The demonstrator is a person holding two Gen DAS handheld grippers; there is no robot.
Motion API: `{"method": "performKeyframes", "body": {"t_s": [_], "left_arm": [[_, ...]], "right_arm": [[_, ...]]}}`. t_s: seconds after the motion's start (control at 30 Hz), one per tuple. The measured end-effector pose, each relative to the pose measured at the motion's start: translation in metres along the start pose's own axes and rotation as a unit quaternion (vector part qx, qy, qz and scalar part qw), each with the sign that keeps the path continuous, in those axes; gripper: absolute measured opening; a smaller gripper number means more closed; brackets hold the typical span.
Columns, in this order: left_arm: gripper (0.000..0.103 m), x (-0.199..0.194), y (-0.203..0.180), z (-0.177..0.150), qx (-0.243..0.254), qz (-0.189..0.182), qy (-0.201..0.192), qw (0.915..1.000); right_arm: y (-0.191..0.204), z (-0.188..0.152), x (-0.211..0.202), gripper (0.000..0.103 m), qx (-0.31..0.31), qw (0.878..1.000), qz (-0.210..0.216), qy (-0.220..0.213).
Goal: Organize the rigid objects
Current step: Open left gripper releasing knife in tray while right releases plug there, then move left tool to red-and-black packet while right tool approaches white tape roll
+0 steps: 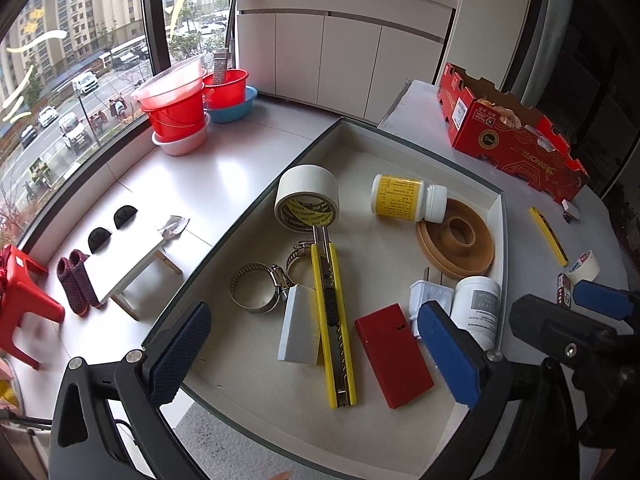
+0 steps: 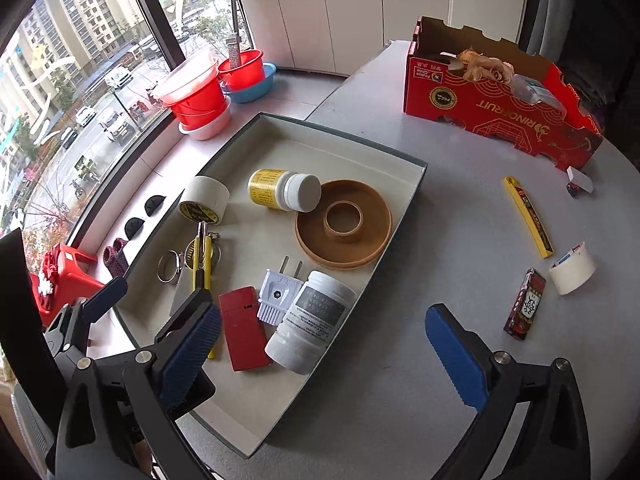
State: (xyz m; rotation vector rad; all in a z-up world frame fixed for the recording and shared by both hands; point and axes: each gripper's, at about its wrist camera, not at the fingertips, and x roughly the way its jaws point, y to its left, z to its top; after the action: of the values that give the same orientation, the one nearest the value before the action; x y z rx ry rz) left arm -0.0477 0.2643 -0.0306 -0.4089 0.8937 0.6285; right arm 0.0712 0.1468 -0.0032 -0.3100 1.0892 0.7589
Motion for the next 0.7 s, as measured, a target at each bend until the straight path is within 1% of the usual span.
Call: {"method": "performKeyframes", "body": {"t_s": [0.17,0.27,0.37,0.43,0.5,0.6,0.7], "left_arm": [[0.103,-0.010,-0.011,-0.008,0.011,-0.003,0.002,0.9999],[0.103,-0.018,-0.020,-0.015,0.025,0.000,0.005,0.9997],[0.103,-0.026,-0.035,-0.025,0.042,-0.015,0.007,0.9990],[0.103,-0.032,-0.049,-0.031,0.060,-0.027,0.009,0.9978],[0.103,-0.037,-0.069,-0.039,0.085,-0.037,0.011,0.9956],[0.103,-0.043,-0.102,-0.049,0.124,-0.051,0.013,0.9909],[0.103,-0.043,-0.137,-0.057,0.157,-0.062,0.020,0.9854]], "right_arm": [[-0.029,-0.022,-0.014,0.103,0.034,0.999,-0.005,-0.003],[-0.052,-0.047,-0.023,0.103,0.058,0.998,-0.014,0.001],[-0.082,-0.077,-0.028,0.103,0.089,0.995,-0.031,0.011],[-0.102,-0.098,-0.032,0.103,0.107,0.993,-0.046,0.019],[-0.123,-0.119,-0.036,0.103,0.120,0.990,-0.071,0.024],[-0.153,-0.144,-0.043,0.103,0.136,0.984,-0.112,0.026],[-0.182,-0.166,-0.050,0.103,0.158,0.978,-0.133,0.024]]}}
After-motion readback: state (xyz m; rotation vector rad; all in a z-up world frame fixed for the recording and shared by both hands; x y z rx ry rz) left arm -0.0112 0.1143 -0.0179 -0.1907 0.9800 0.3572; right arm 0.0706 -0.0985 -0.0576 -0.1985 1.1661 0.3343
